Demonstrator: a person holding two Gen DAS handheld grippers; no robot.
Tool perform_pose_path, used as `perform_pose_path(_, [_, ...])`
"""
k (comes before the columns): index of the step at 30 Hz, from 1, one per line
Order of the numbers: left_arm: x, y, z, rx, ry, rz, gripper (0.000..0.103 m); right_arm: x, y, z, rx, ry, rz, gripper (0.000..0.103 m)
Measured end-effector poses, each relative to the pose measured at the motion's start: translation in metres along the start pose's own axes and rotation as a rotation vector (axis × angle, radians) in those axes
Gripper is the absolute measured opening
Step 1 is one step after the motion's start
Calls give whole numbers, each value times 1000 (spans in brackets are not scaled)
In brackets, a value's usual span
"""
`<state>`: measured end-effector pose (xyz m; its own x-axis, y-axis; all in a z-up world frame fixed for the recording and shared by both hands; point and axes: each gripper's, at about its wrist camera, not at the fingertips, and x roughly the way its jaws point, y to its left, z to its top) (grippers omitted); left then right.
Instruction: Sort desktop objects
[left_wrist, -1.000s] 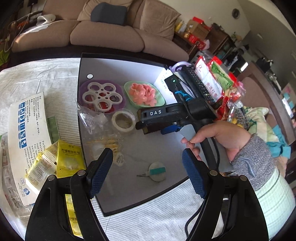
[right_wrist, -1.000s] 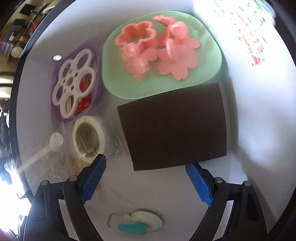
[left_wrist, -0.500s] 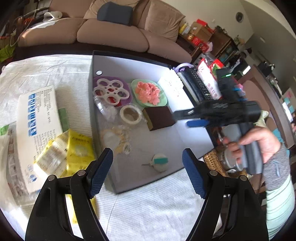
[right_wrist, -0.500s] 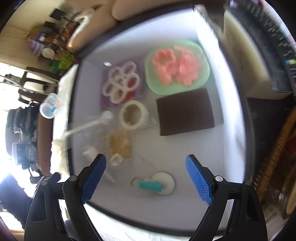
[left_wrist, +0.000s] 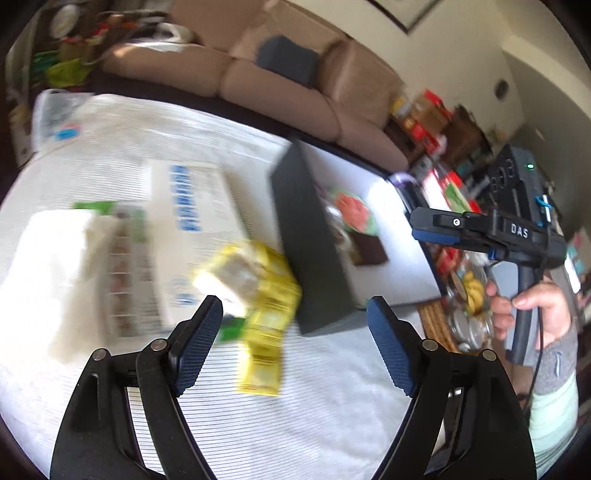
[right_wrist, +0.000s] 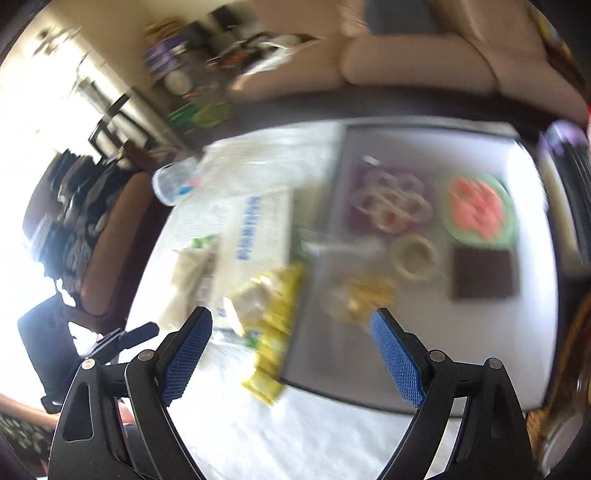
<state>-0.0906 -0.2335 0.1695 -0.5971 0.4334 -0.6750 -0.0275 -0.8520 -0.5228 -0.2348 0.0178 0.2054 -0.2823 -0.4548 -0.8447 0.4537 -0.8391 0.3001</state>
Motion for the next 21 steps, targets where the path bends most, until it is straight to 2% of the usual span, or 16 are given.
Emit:
perform_pose_path(3, [-33,52,9,-76,-85,17,80,32,49,17,-74,-14,1,90])
perform_pose_path(7, [-70,118,18,-170,-197,65,94,92,113,43,-130,-36,24,91])
perform_pose_path(10, [-92,175,24,-267,-258,45,102,139,157,68,-148,-60,56,94])
perform_pose_path(12, [-97,210,38,-296,-271,25,103,177,190,87,-170,-57,49,94])
perform_pose_path(16, [-92,267,94,-244,-261,65,103,230,226,123,-151,-53,77,94])
perform_pose_path(19, [-72,297,142,-103,-267,175,103,262,226,151,-59,-78,122,94])
perform_pose_path(21, [-48,307,163,-35,-232,206,103,282,218,169,15,-90,151,94])
